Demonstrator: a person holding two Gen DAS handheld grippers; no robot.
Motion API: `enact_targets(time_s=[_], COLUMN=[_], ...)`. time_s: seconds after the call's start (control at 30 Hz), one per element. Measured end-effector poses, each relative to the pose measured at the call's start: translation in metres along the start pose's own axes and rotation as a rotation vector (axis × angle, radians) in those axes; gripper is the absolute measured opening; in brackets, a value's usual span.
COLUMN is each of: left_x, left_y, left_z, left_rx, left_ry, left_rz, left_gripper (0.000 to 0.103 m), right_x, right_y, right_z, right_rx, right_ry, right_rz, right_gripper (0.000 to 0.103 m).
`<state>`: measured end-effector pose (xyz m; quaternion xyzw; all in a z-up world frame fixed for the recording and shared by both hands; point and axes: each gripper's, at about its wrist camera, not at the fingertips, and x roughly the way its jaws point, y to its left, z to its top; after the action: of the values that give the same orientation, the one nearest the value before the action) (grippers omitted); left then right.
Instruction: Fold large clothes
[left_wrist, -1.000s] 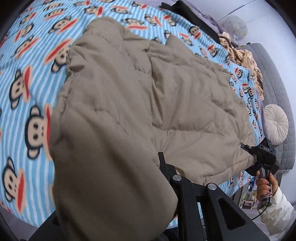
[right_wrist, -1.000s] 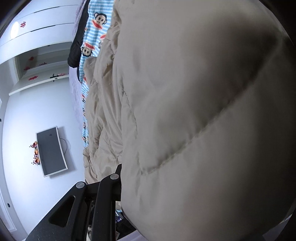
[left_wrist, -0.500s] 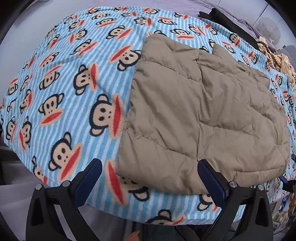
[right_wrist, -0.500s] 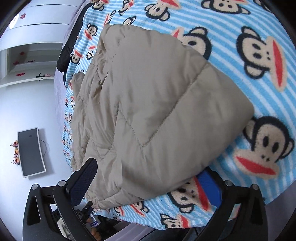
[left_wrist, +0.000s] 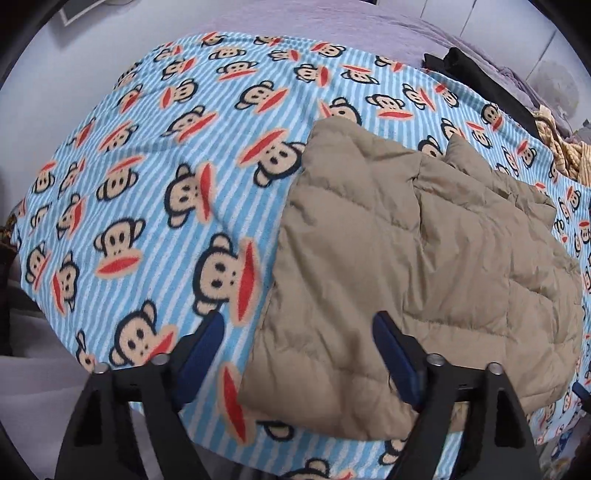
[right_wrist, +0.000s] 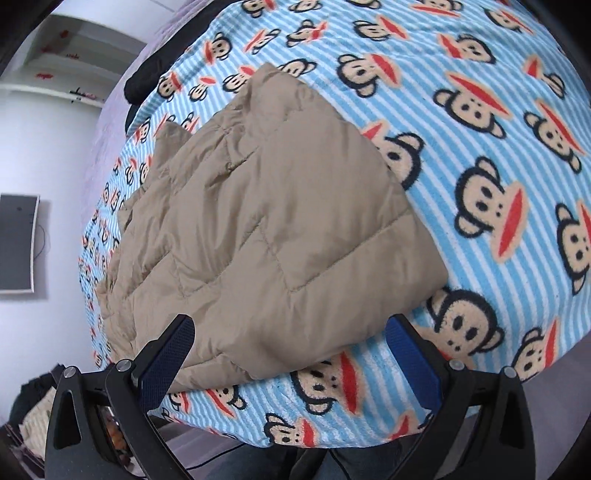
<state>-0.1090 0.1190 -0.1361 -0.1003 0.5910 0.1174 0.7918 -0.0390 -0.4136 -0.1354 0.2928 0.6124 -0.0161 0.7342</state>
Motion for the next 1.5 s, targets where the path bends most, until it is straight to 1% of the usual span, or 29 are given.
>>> enact_targets(time_s=[0.03,0.1,0.13,0.17,0.23,0.3,0.37,0.47,0.57,0.63,0.67,0.7,0.77,0.8,0.83,0.87,0.93,0.97,1.03,1.07,1.13,1.2,1.3,1.33,1.37,1.4,1.5], left_x=[0.008,0.032,0.049,0.064,0.089,0.102,0.11,0.112,0.091,0.077,0.07,0.064,0.052,0.047,0.044,0.042,0.04,0.04,0.038,0.038,0.039,0.039,0.04,0.041,0.043,0.044,0.049], left_y=[-0.004,-0.01,-0.014,-0.017,-0.023,-0.031,-0.041,-0.045,-0.032,-0.018,-0.01,-0.002,0.01,0.015,0.018,0.02,0.022,0.022,0.021,0.02,0.018,0.016,0.015,0.015,0.016,0.016,0.019], left_z=[0.01,0.03,0.039,0.046,0.057,0.066,0.072,0.083,0.089,0.088,0.087,0.085,0.08,0.078,0.075,0.072,0.07,0.071,0.064,0.064,0.062,0.062,0.063,0.063,0.063,0.063,0.063], left_rx=[0.012,0.033,0.045,0.051,0.068,0.109,0.174,0.236,0.263,0.254,0.24,0.224,0.199,0.193,0.188,0.183,0.186,0.192,0.207,0.216,0.228,0.242,0.252,0.251,0.248,0.245,0.242], left_ry=[0.001,0.019,0.044,0.067,0.095,0.095,0.08,0.103,0.094,0.099,0.103,0.099,0.067,0.059,0.058,0.059,0.065,0.073,0.077,0.081,0.084,0.071,0.063,0.067,0.073,0.078,0.091], left_rz=[0.004,0.002,0.013,0.015,-0.009,-0.018,-0.016,-0.021,-0.04,-0.064,-0.075,-0.081,-0.078,-0.079,-0.081,-0.082,-0.076,-0.066,-0.049,-0.047,-0.052,-0.045,-0.045,-0.046,-0.049,-0.052,-0.048], left_gripper=[0.072,0.064,0.064,0.064,0.064,0.064,0.064,0.065,0.066,0.066,0.072,0.088,0.097,0.097,0.097,0.097,0.098,0.103,0.103,0.103,0.103,0.103,0.103,0.103,0.103,0.103,0.103], right_x=[0.003,0.013,0.021,0.03,0.05,0.066,0.072,0.074,0.065,0.056,0.051,0.046,0.042,0.043,0.046,0.05,0.058,0.063,0.071,0.076,0.082,0.087,0.093,0.094,0.096,0.097,0.1], right_y=[0.007,0.019,0.023,0.026,0.026,0.024,0.023,0.026,0.033,0.041,0.047,0.054,0.068,0.077,0.085,0.094,0.112,0.12,0.133,0.139,0.147,0.152,0.158,0.161,0.164,0.167,0.178], right_z=[0.003,0.008,0.01,0.012,0.011,0.007,0.002,-0.002,-0.004,-0.006,-0.007,-0.008,-0.01,-0.011,-0.011,-0.011,-0.014,-0.013,-0.019,-0.021,-0.024,-0.028,-0.03,-0.032,-0.033,-0.035,-0.04], right_rx=[-0.014,-0.017,-0.009,0.004,0.062,0.121,0.151,0.175,0.185,0.176,0.163,0.141,0.103,0.086,0.072,0.055,0.009,-0.011,-0.041,-0.053,-0.073,-0.088,-0.111,-0.124,-0.141,-0.162,-0.218], right_ry=[-0.001,-0.006,-0.01,-0.009,0.01,0.024,0.023,0.014,0.005,-0.008,-0.017,-0.029,-0.038,-0.032,-0.022,-0.011,0.008,0.018,0.039,0.052,0.064,0.073,0.077,0.076,0.075,0.065,0.054], right_rz=[-0.009,-0.017,-0.027,-0.049,-0.106,-0.107,-0.116,-0.139,-0.182,-0.191,-0.189,-0.187,-0.189,-0.183,-0.169,-0.158,-0.159,-0.16,-0.152,-0.147,-0.138,-0.134,-0.129,-0.127,-0.124,-0.117,-0.104], right_gripper=[0.103,0.103,0.096,0.083,0.064,0.063,0.063,0.063,0.063,0.063,0.063,0.063,0.065,0.068,0.073,0.076,0.077,0.077,0.077,0.08,0.081,0.081,0.084,0.087,0.101,0.103,0.103])
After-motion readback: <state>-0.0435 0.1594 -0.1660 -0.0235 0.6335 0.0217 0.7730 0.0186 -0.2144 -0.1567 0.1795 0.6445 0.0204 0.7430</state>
